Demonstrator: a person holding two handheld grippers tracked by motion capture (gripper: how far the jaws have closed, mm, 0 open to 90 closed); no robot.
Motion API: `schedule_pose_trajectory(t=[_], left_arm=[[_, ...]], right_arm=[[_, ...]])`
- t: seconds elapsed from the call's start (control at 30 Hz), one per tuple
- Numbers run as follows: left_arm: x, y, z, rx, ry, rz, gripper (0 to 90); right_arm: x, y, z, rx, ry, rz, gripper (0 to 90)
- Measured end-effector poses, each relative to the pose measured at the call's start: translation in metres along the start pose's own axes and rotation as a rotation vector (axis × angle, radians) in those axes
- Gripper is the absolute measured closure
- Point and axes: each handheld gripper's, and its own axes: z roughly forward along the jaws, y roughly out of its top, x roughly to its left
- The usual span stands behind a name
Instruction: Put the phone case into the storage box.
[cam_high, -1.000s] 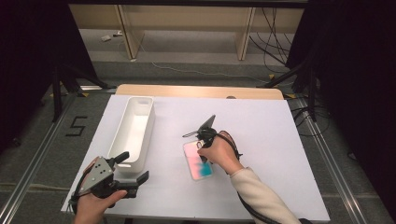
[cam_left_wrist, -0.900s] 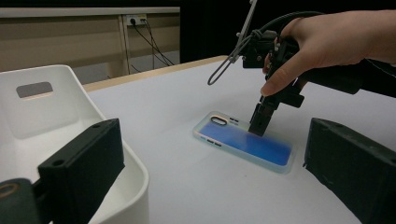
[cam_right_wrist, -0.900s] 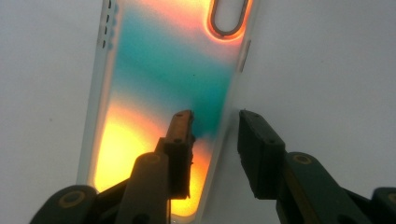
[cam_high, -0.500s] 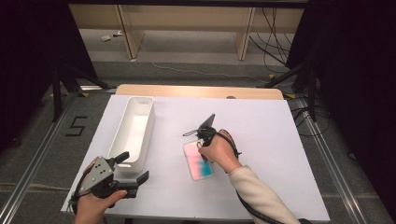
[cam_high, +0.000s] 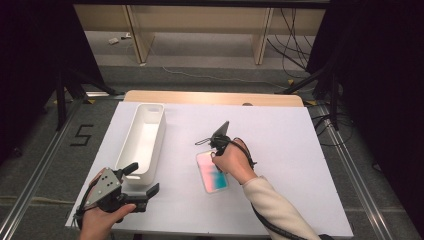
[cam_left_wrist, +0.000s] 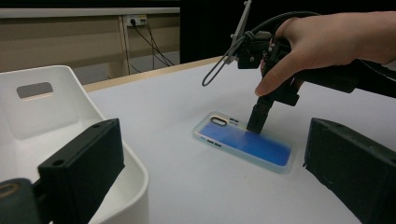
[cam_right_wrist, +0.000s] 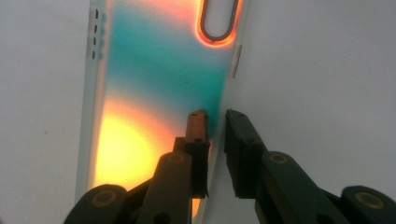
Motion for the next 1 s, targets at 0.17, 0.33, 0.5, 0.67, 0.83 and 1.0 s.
schedule_pose_trajectory(t=[0.17, 0.33, 0.5, 0.67, 0.83, 1.0], left_arm=[[0.0001, 0.0000, 0.0001, 0.000, -0.001, 0.000, 4.2], [-0.0001, 0.0001, 0.0000, 0.000, -0.001, 0.002, 4.2], [-0.0001, 0.0001, -0.0001, 0.000, 0.000, 0.001, 4.2], [0.0000, 0.0001, -0.0004, 0.000, 0.002, 0.003, 4.1], [0.0001, 0.0002, -0.0004, -0.001, 0.002, 0.003, 4.2], [0.0000, 0.0004, -0.0005, -0.002, 0.004, 0.003, 4.2]], right_arm=[[-0.0002, 0.0008, -0.0003, 0.003, -0.006, 0.010, 83.6], [0.0018, 0.0014, 0.0004, -0.001, -0.018, 0.039, 85.2], [0.0038, 0.0021, -0.0006, 0.018, -0.016, 0.080, 87.0], [0.0055, 0.0022, 0.0007, 0.004, -0.025, 0.104, 88.2], [0.0053, 0.0021, -0.0006, 0.018, -0.025, 0.106, 88.5], [0.0041, 0.0010, -0.0021, 0.010, -0.025, 0.082, 88.9]])
